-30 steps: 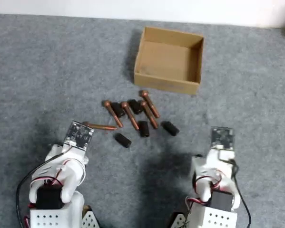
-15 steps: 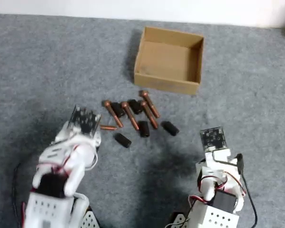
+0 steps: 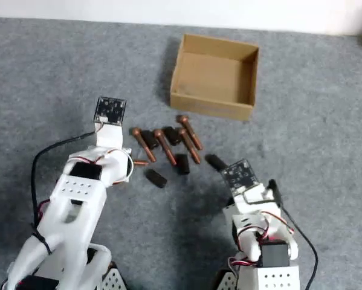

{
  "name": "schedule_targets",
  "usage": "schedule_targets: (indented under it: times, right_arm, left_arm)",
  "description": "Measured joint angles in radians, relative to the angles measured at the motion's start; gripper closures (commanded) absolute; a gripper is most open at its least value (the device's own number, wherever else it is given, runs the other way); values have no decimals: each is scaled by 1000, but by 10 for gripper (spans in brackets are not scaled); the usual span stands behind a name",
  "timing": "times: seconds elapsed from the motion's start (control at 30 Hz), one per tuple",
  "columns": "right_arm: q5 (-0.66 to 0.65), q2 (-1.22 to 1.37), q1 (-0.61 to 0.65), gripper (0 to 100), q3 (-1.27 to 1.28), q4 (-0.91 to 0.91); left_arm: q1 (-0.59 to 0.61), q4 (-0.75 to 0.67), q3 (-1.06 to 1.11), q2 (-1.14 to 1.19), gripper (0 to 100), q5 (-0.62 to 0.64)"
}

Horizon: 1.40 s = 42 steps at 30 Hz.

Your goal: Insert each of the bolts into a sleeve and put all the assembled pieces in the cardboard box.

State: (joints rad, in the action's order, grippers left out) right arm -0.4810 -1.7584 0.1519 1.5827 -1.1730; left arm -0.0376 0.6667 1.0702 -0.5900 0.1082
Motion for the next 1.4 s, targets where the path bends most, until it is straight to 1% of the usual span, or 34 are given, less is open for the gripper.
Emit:
schedule_targets:
  times: [0.13, 0.23, 0.5, 0.63, 0.73, 0.87, 1.0, 1.27, 1.33, 1.4]
  right_arm:
    - [15, 267, 26, 660, -186, 31]
    - [41, 580, 64, 660, -394, 43]
    - [54, 1384, 187, 660, -925, 49]
    - [55, 1691, 222, 660, -1094, 49]
    - [55, 1861, 224, 660, -1165, 54]
    - [57, 1982, 221, 660, -1198, 51]
    - [91, 2031, 221, 660, -1217, 49]
    - [80, 2059, 221, 661, -1217, 66]
    - [78, 2059, 221, 705, -1217, 66]
    - [78, 2059, 221, 824, -1217, 66]
  left_arm:
    - [0, -20, 0, 5, 994, 0]
    - [9, -25, 0, 5, 994, 0]
    - [11, -25, 0, 8, 994, 0]
    - [11, -25, 0, 8, 994, 0]
    - [11, -25, 0, 8, 994, 0]
    - [11, -25, 0, 8, 994, 0]
    - [11, -25, 0, 8, 994, 0]
    - [11, -25, 0, 8, 994, 0]
    - [11, -25, 0, 8, 994, 0]
    - [11, -25, 0, 8, 994, 0]
